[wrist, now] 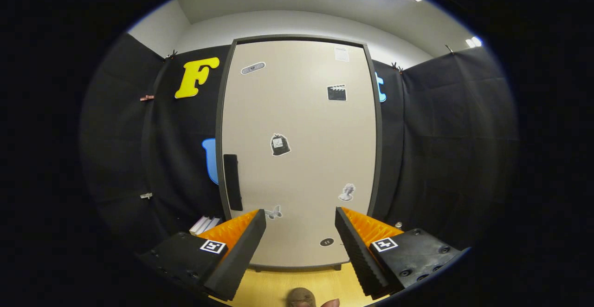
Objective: Open the shoe cabinet door, grab the shoes and put them into the shoe cabinet, then close the shoe cabinet door.
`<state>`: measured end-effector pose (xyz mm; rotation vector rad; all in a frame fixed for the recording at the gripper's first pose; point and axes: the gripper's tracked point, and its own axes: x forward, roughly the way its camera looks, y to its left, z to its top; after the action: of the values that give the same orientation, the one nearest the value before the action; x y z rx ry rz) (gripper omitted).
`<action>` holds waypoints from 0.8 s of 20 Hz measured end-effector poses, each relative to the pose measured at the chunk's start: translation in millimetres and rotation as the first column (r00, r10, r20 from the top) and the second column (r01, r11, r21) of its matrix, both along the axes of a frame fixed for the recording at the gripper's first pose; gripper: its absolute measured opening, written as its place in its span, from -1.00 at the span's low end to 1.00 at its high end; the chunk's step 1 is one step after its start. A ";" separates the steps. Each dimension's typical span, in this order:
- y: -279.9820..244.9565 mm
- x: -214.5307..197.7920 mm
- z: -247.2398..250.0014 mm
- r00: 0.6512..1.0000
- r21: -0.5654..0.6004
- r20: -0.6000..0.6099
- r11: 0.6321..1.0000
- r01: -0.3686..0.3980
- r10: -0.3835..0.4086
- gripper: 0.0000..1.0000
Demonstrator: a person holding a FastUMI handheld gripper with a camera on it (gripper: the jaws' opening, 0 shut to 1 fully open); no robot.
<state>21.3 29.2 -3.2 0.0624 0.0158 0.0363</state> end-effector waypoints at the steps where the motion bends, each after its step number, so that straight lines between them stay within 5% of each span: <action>1: 10.6 5.3 1.2 1.000 0.003 0.006 1.000 -0.014 0.014 0.96; 16: 130.0 124.0 -25.2 0.995 0.014 -0.023 0.995 -0.100 0.101 0.95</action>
<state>145.3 159.3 -28.5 0.0745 0.0420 0.1364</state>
